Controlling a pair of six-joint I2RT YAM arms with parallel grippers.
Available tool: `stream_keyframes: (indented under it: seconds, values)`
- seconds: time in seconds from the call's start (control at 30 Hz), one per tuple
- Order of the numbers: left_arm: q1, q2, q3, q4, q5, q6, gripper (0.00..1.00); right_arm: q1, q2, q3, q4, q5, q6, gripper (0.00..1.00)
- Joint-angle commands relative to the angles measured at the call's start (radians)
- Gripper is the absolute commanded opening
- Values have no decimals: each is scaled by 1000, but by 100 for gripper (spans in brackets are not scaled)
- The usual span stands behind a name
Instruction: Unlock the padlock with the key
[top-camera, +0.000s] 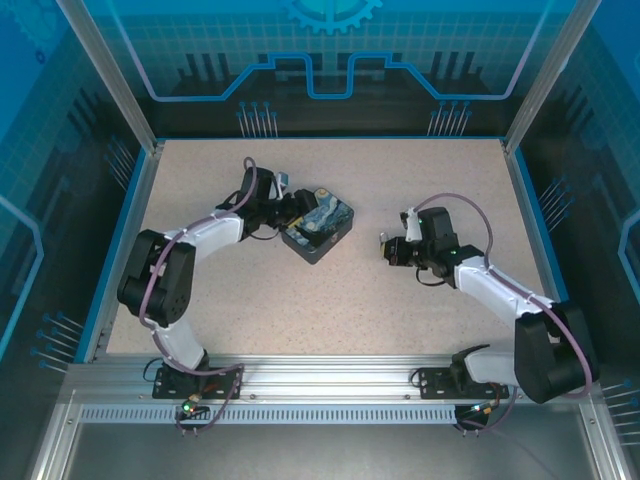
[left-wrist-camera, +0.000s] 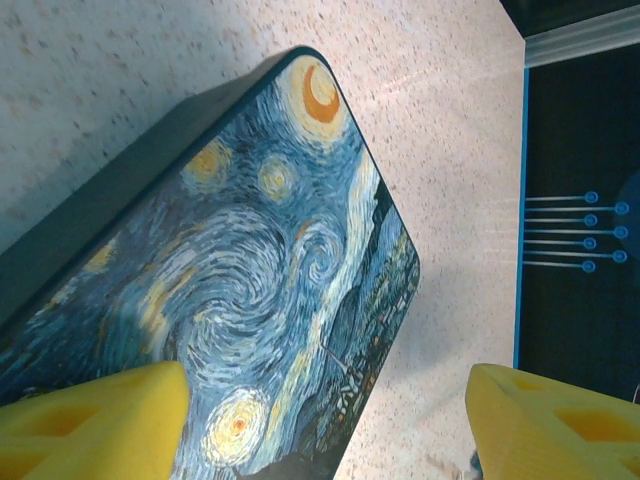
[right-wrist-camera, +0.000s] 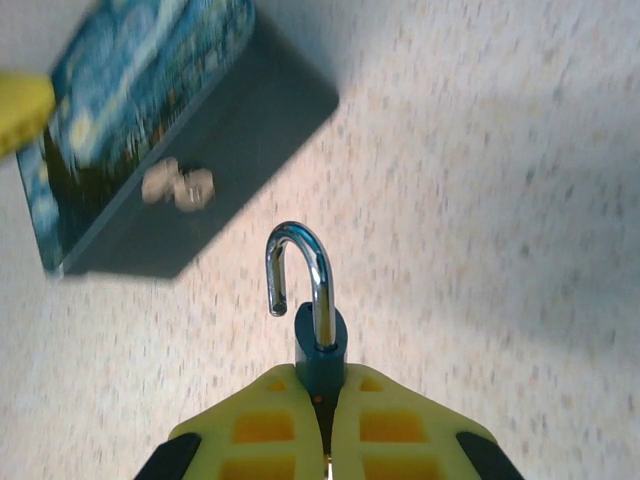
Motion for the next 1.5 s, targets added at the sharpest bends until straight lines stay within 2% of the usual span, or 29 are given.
stream_keyframes:
  seconds: [0.0, 0.07, 0.23, 0.37, 0.57, 0.77, 0.97, 1.13, 1.3, 1.4, 1.47]
  values:
    - [27, 68, 46, -129, -6, 59, 75, -6, -33, 37, -244, -107, -32, 0]
    - [39, 61, 64, -105, 17, 57, 75, 5, -41, 29, -267, -139, -6, 0]
    - [56, -73, 35, 2, 22, 54, 80, 46, -7, 2, -231, -196, 75, 0]
    - [82, -202, -3, 7, 16, 60, 89, 101, 90, 21, -174, -207, 112, 0]
    - [141, -394, -131, 25, -20, 31, 90, 146, 256, 54, -50, -225, 203, 0]
    - [193, -535, -232, -17, -53, 27, 93, 140, 345, 86, -37, -181, 222, 1]
    - [228, -612, -277, -56, -52, 31, 93, 131, 377, 95, -33, -139, 212, 11]
    - [253, -658, -276, -95, -47, 45, 93, 116, 330, 87, -61, -93, 198, 30]
    - [282, -709, -260, -142, -52, 69, 94, 99, 231, 99, -158, -2, 148, 43]
    - [301, -745, -254, -174, -74, 88, 97, 88, 135, 112, -222, 90, 98, 47]
    - [312, -774, -258, -195, -110, 108, 99, 83, 64, 118, -256, 168, 60, 53]
